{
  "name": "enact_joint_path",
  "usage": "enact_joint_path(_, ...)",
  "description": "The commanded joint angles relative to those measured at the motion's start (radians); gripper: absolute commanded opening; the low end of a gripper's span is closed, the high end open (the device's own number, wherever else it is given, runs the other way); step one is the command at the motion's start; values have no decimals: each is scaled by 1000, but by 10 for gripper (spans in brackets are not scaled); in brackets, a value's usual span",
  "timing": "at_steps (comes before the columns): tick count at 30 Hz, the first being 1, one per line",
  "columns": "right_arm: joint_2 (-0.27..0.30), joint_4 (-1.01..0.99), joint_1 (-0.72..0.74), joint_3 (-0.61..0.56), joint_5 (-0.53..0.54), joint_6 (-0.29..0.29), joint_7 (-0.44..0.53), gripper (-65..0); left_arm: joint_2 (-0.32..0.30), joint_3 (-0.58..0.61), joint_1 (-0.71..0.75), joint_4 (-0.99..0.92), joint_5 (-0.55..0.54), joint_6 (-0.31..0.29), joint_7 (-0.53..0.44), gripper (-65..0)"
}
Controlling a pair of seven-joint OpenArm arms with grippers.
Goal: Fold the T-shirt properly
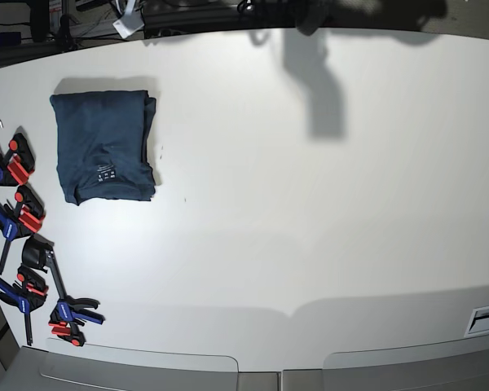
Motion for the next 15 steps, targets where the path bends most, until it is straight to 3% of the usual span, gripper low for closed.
enact_joint_path(1, 8, 18, -11, 5, -11, 6, 4, -650, -3, -5, 21, 13, -5, -5, 3, -650)
enact_joint_path(5, 8, 17, -11, 4, -205, 6, 4, -650, -3, -5, 21, -3, -5, -16, 2, -650)
enact_joint_path(9, 18, 14, -12, -27, -355, 6, 32, -650, -3, -5, 21, -74, -13, -116, -8, -650)
enact_joint_path(15, 95, -83, -14, -224, -505, 6, 142, -650, -3, -3, 21, -260, -76, -202, -13, -650)
